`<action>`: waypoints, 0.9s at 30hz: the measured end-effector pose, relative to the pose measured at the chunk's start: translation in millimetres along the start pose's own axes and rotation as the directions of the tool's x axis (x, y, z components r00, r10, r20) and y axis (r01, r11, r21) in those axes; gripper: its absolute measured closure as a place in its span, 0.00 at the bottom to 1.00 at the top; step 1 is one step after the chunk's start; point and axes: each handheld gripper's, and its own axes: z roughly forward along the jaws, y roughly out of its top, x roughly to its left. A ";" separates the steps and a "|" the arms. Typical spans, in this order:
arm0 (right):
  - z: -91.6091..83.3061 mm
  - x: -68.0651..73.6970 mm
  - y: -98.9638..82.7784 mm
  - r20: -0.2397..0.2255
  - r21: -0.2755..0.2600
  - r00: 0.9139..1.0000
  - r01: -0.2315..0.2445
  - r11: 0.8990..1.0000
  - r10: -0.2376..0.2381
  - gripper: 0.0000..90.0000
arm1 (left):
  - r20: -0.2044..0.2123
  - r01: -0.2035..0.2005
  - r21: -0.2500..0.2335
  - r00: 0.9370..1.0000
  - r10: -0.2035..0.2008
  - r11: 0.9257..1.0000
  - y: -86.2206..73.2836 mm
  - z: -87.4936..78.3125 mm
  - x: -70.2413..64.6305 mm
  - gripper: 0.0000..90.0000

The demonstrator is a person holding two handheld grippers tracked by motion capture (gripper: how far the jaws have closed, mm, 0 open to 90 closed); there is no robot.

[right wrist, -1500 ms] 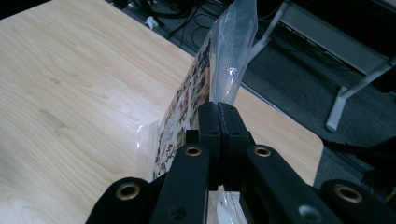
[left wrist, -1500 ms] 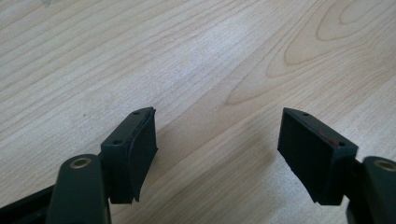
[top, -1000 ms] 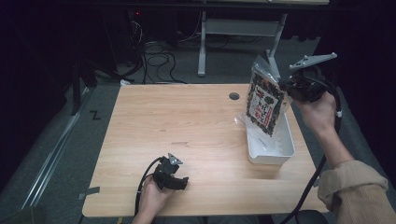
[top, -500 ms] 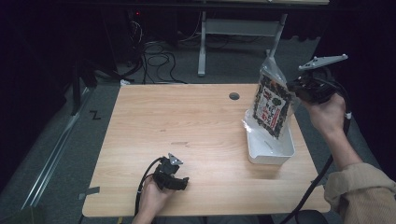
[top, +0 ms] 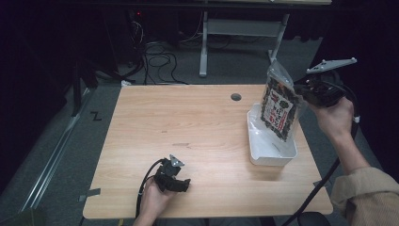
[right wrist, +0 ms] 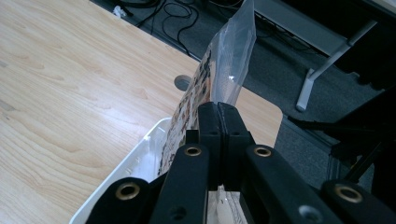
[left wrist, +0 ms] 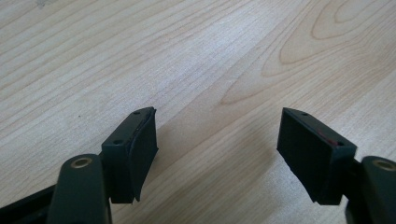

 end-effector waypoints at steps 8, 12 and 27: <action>7.3 2.3 -6.0 -0.001 0.017 1.000 0.005 1.000 -0.005 1.00 | 0.001 0.000 0.000 1.000 0.000 1.000 0.0 -0.5 -0.3 0.32; 13.2 5.3 -9.9 -0.005 0.015 1.000 0.011 1.000 -0.011 1.00 | 0.003 -0.001 0.002 1.000 0.001 1.000 0.0 0.2 0.2 0.32; 25.8 8.0 -30.7 -0.024 0.034 0.999 0.026 0.999 -0.025 1.00 | 0.004 0.004 0.002 1.000 -0.004 1.000 -0.3 0.9 -0.1 0.32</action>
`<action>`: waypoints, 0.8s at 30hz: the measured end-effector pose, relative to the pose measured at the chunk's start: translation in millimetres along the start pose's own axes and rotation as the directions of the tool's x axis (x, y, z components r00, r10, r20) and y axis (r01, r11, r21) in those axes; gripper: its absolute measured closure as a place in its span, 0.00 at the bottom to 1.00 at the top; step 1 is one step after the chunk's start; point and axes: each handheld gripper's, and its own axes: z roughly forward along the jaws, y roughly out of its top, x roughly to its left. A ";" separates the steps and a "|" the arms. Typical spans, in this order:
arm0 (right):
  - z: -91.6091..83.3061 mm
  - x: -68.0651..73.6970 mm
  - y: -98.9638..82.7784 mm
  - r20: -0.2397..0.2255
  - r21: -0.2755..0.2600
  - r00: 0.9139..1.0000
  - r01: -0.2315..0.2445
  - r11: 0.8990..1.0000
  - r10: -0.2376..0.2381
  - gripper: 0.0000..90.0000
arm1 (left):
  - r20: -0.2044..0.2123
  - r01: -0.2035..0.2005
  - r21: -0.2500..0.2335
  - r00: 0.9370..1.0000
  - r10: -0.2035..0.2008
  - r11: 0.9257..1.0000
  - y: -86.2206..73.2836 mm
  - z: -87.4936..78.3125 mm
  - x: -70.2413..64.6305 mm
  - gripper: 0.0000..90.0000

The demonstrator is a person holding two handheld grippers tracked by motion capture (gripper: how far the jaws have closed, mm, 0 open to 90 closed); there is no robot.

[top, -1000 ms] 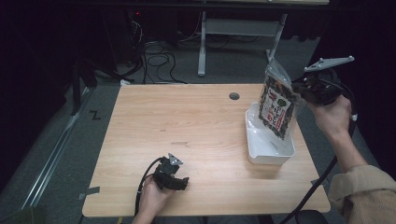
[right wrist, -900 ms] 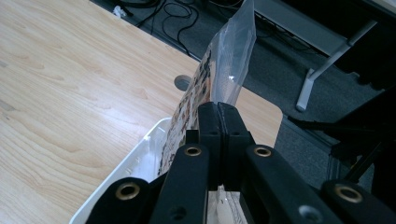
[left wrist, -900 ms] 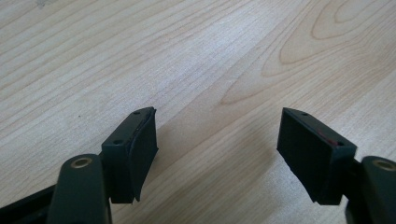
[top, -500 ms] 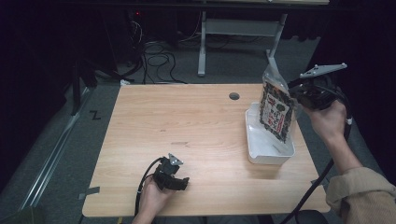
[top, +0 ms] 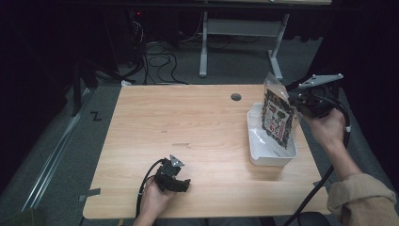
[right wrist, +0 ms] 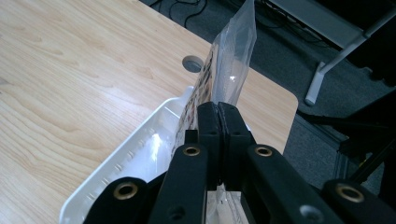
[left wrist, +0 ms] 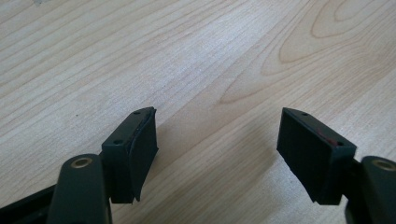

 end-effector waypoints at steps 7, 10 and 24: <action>-0.3 -14.3 -11.0 0.009 0.000 1.000 -0.012 1.000 0.012 1.00 | 0.000 0.000 0.007 1.000 0.000 1.000 0.0 0.8 -0.3 0.32; 0.7 -17.9 -13.7 0.012 0.004 1.000 -0.027 1.000 0.027 0.99 | 0.001 -0.001 0.008 1.000 0.001 1.000 -0.1 0.5 -0.4 0.32; 1.6 -29.8 -33.0 0.009 0.017 0.999 -0.045 0.999 0.044 0.81 | -0.002 -0.006 0.007 1.000 0.006 1.000 -0.2 0.6 -1.5 0.32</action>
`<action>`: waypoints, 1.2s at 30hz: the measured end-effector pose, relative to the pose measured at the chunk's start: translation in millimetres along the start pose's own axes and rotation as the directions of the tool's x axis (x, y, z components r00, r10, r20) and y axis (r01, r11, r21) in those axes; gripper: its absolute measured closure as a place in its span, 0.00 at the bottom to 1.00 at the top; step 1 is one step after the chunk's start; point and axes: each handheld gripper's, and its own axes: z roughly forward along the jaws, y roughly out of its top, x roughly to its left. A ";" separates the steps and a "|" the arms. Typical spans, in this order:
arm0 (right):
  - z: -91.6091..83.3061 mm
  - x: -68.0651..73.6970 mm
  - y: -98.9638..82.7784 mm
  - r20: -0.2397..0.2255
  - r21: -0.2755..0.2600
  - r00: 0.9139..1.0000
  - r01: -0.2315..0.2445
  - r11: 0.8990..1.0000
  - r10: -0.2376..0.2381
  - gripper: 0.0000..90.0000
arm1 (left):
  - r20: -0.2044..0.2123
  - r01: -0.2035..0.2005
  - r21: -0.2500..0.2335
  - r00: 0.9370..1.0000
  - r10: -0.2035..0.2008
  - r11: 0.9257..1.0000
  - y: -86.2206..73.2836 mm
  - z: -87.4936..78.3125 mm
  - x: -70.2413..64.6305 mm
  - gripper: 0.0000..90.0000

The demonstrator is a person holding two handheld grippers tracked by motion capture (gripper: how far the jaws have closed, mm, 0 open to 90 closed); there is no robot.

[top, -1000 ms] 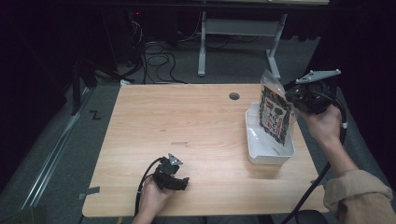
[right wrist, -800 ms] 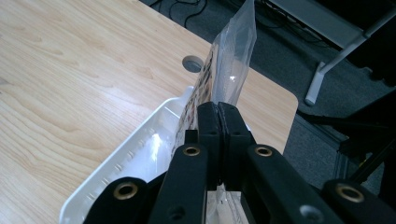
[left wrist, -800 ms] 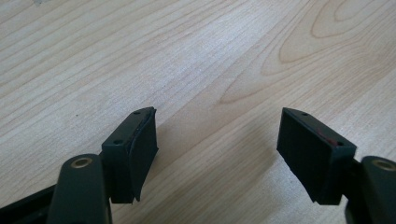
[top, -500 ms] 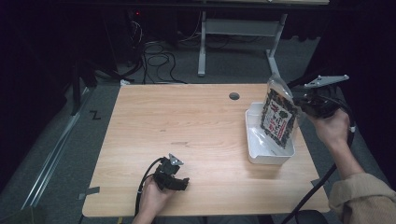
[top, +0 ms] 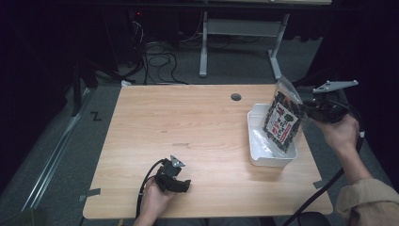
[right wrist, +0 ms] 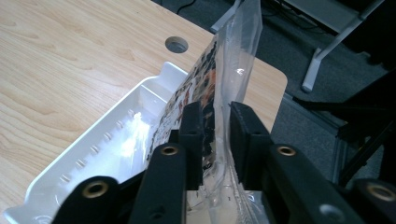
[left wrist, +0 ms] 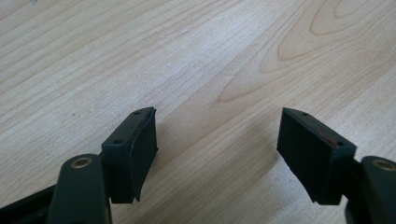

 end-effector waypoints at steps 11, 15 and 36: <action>4.7 -9.1 -9.1 0.001 0.036 0.999 -0.051 0.998 0.051 0.69 | 0.000 0.001 0.001 1.000 -0.001 1.000 -0.2 0.6 0.0 0.32; 6.5 -14.5 -13.5 0.010 0.046 0.997 -0.072 0.996 0.071 0.66 | -0.003 -0.001 0.002 1.000 0.001 1.000 -0.2 0.6 -0.5 0.32; 2.3 -7.9 -8.4 0.013 0.006 0.995 -0.096 0.995 0.096 0.50 | -0.009 -0.011 -0.034 1.000 0.011 0.999 0.5 -3.4 -2.5 0.33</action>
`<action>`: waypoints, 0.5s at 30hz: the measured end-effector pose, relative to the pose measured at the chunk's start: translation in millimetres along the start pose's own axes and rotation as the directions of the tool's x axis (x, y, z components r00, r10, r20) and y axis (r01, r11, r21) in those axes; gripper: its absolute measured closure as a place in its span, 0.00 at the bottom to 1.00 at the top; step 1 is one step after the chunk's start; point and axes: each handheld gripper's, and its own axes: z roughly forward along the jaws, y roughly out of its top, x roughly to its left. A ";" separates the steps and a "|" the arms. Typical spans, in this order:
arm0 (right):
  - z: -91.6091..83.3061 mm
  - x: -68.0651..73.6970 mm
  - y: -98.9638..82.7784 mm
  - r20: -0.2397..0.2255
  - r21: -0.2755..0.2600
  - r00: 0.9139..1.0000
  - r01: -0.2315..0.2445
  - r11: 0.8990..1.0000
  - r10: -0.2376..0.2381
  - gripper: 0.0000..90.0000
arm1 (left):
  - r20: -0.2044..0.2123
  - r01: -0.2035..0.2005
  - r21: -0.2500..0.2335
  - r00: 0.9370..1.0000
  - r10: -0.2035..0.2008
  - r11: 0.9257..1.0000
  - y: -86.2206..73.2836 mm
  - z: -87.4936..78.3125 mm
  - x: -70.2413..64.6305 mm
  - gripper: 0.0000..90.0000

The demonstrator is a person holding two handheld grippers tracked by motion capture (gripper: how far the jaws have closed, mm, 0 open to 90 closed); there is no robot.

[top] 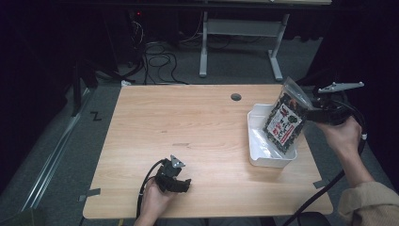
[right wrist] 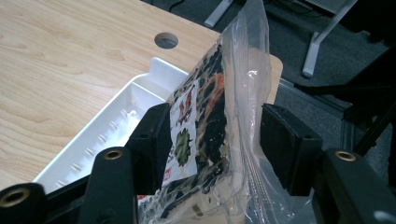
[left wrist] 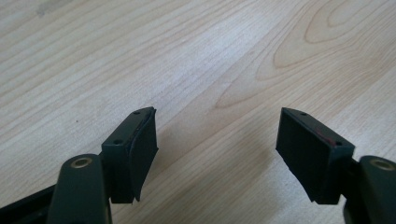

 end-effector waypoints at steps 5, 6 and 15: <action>-4.2 2.3 2.7 0.014 -0.030 1.000 -0.001 1.000 0.001 0.48 | -0.003 0.001 -0.008 1.000 -0.001 1.000 -0.1 -0.5 0.4 0.33; -5.5 2.9 3.1 0.013 -0.036 1.000 -0.001 0.999 0.002 0.48 | -0.004 -0.001 -0.012 1.000 0.001 1.000 0.0 -1.7 0.4 0.33; -19.0 27.6 9.8 -0.051 -0.094 0.997 0.045 0.995 -0.050 0.47 | -0.005 -0.003 -0.020 1.000 0.003 1.000 0.2 -2.4 -0.2 0.33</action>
